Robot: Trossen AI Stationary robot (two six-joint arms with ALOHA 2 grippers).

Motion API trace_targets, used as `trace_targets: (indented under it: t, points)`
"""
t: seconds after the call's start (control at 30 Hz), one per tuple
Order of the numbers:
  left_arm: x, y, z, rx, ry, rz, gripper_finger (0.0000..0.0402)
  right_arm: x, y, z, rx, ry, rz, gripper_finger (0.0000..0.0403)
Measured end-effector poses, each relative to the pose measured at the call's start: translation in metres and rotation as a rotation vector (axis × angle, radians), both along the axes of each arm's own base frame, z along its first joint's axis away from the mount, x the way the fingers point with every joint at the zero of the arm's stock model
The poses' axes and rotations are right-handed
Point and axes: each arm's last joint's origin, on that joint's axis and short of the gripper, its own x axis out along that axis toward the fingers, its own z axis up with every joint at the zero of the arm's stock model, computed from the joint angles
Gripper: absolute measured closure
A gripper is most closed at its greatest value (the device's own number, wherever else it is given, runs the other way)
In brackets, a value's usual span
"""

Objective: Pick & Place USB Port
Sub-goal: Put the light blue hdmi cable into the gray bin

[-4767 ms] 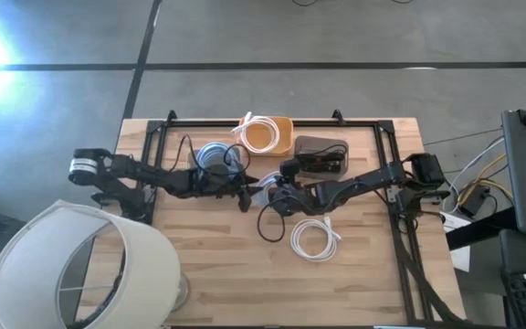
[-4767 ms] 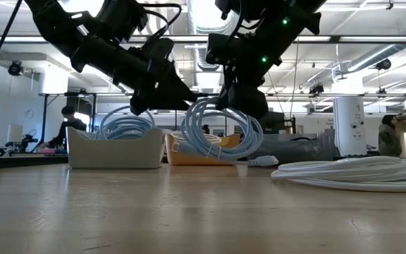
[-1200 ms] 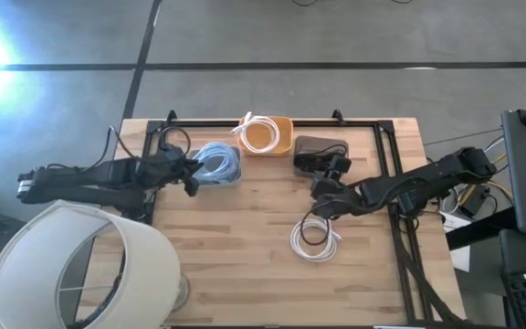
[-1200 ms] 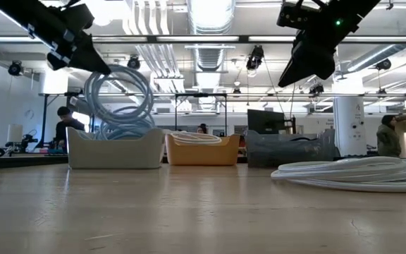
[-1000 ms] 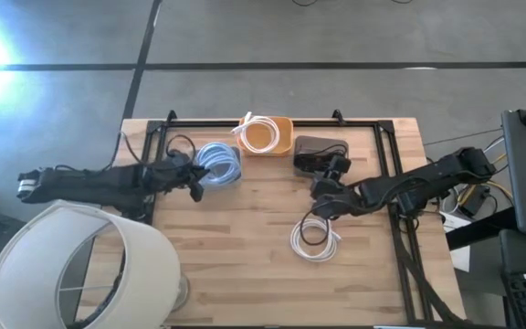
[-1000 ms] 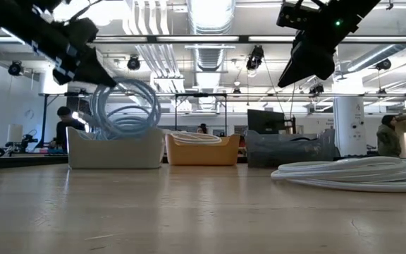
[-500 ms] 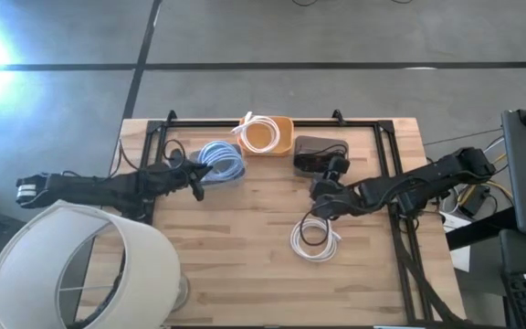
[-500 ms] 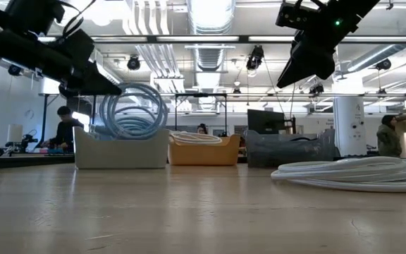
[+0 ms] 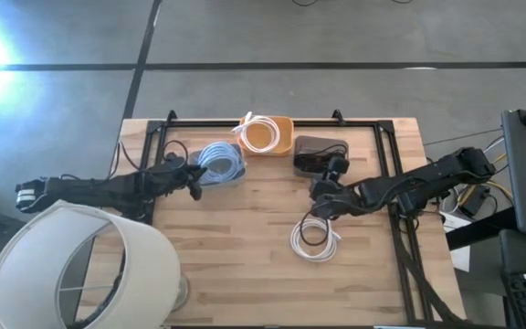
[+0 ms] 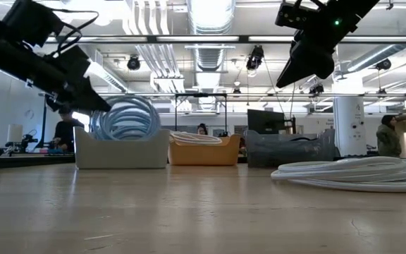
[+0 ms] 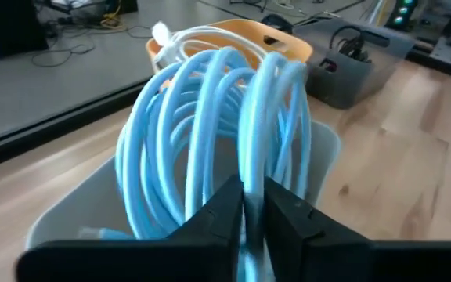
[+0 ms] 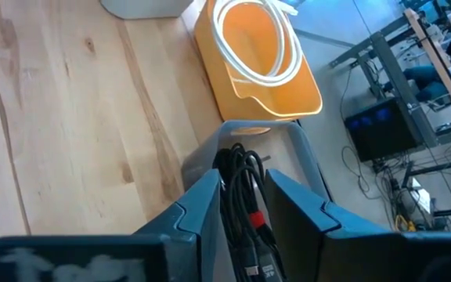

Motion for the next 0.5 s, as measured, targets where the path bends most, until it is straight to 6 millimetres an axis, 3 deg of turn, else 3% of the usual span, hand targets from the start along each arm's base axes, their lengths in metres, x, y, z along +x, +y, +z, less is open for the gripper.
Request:
trace_targets:
  t: [0.27,0.5]
  points:
    - [-0.005,0.002,-0.006,-0.021,0.028,0.129,0.0268,0.002,0.004,-0.003,0.165,0.035,0.101,0.0278]
    - [0.001,0.004,0.020,0.058,-0.011,0.135,0.0211,0.008,0.012,-0.018,0.376,0.124,0.218,0.0250]
